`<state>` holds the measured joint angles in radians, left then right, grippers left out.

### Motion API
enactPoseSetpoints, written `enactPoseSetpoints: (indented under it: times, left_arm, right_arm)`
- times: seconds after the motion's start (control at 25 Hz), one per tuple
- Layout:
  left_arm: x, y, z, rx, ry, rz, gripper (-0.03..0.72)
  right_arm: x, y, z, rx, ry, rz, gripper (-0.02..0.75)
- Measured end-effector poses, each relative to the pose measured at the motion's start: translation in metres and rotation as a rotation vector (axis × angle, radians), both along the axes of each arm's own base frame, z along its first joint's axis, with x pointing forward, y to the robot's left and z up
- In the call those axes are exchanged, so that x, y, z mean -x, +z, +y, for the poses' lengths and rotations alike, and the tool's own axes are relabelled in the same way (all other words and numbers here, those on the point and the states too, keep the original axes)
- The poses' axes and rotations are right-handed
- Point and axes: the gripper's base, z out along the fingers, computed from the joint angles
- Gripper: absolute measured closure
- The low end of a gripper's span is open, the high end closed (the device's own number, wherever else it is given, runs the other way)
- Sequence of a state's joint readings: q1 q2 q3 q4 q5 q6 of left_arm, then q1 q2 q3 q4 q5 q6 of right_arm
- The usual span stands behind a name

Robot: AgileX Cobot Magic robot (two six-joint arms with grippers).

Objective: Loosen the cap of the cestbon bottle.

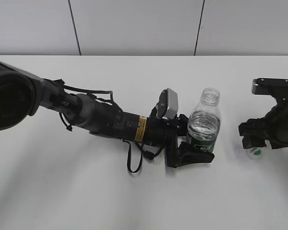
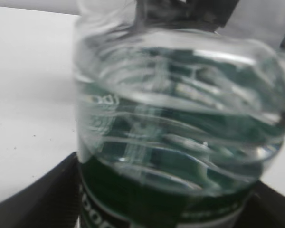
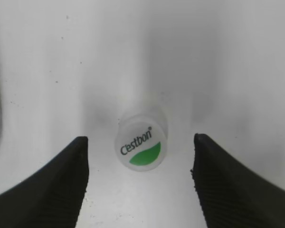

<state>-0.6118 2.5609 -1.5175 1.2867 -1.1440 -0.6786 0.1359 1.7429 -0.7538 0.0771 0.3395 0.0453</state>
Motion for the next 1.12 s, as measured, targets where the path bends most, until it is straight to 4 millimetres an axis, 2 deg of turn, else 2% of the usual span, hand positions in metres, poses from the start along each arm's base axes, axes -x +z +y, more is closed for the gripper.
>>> enactPoseSetpoints:
  times: [0.16,0.36,0.52,0.72,1.12]
  left_arm:
    - [0.000,0.000,0.000,-0.005,0.004,0.006,0.067]
    - [-0.002,-0.003,0.002,-0.032,0.016,0.026,0.010]
    - [-0.003,-0.004,0.006,-0.060,0.002,0.032,0.003]
    - [-0.005,-0.002,0.011,-0.089,-0.016,0.039,0.003]
    - [-0.015,0.022,0.025,-0.273,-0.048,-0.052,0.003]
  right_arm:
    - [0.001,0.014,0.000,-0.007,-0.001,-0.048,0.215]
    - [0.003,0.030,0.000,-0.015,-0.001,-0.097,0.214]
    - [0.005,0.039,-0.001,-0.018,0.000,-0.113,0.214]
    - [0.006,0.044,-0.001,-0.020,0.000,-0.126,0.214]
    - [0.008,0.044,-0.001,-0.019,0.001,-0.114,0.214]
